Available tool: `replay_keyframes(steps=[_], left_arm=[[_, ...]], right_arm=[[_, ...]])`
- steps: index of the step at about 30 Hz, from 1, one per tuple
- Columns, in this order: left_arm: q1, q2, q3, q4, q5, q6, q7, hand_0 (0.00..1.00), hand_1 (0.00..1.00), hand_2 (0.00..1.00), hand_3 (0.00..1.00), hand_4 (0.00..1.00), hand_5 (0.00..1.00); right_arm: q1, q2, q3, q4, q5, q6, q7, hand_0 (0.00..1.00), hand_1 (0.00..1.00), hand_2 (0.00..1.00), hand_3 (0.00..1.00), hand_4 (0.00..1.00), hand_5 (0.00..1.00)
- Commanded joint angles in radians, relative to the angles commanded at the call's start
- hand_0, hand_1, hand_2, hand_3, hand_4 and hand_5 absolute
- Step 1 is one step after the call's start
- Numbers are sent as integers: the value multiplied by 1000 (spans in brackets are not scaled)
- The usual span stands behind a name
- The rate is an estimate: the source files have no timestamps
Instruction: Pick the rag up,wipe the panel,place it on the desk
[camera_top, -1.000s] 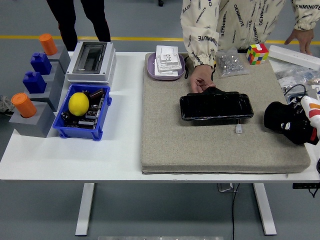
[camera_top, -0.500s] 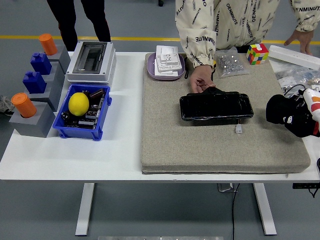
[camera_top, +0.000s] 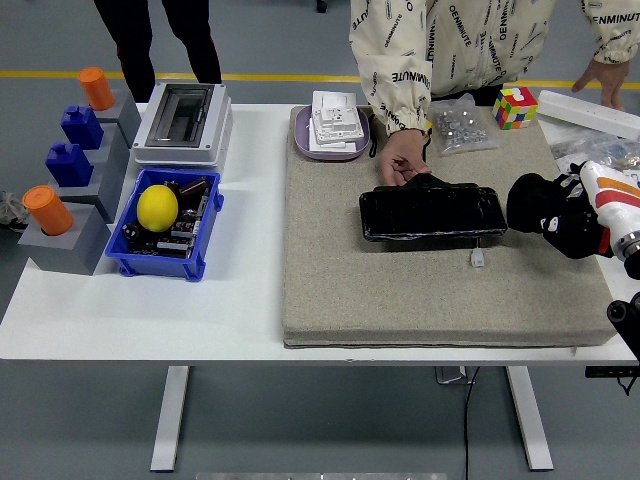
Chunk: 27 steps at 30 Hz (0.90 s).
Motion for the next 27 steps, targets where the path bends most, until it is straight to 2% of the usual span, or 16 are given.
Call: replay_keyframes(steps=[27], left_arm=[[-3, 4, -6, 0, 4, 1, 2, 641, 689, 723, 564, 593, 468]], right_arm=[[67, 69, -114, -14, 7, 11, -5, 252, 300, 395, 394, 998, 46]])
